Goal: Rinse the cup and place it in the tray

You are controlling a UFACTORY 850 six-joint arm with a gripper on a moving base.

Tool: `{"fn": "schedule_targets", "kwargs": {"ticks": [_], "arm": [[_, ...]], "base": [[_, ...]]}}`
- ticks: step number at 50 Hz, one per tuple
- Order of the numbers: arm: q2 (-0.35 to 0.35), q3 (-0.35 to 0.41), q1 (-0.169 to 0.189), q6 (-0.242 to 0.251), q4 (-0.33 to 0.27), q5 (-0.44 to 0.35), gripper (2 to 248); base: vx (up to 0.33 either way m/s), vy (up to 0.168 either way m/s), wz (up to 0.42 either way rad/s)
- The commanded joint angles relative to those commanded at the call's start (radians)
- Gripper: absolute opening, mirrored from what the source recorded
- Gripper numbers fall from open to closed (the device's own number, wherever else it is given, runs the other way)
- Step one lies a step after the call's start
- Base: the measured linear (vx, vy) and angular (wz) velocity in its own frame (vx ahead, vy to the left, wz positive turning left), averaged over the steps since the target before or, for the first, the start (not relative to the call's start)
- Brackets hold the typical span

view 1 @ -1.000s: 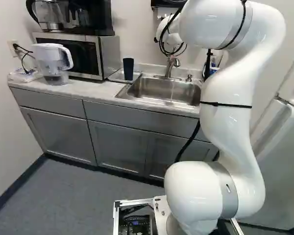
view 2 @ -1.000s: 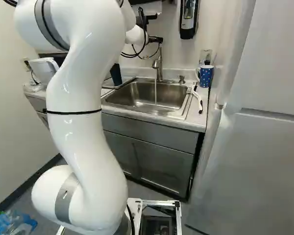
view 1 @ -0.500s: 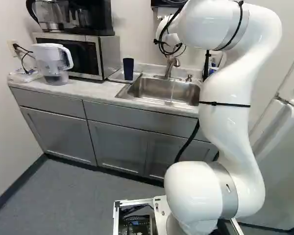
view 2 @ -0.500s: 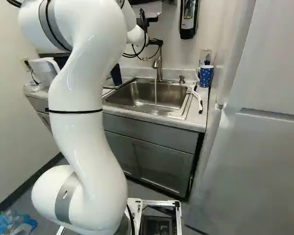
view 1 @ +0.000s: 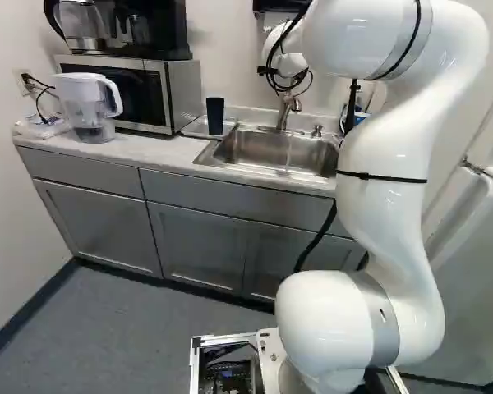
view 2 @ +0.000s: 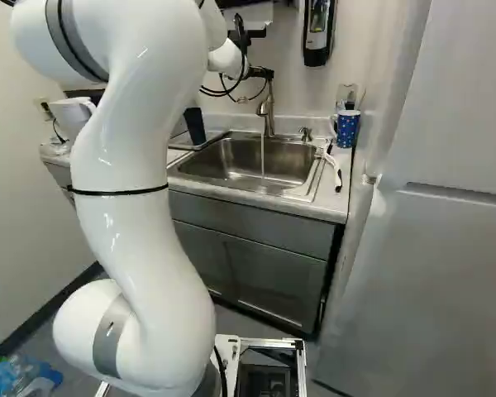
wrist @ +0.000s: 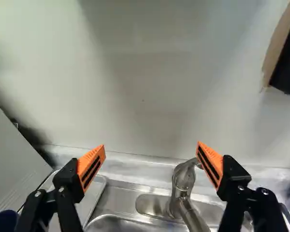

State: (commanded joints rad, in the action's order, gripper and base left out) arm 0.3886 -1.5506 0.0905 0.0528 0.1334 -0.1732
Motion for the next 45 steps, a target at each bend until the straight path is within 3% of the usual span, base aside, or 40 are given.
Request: {"fn": "schedule_targets", "kwargs": {"ticks": [45], "arm": [[-0.15, 0.173, 0.0, 0.0, 0.007, 0.08, 247]], "base": [[0.0, 0.0, 0.0]]}}
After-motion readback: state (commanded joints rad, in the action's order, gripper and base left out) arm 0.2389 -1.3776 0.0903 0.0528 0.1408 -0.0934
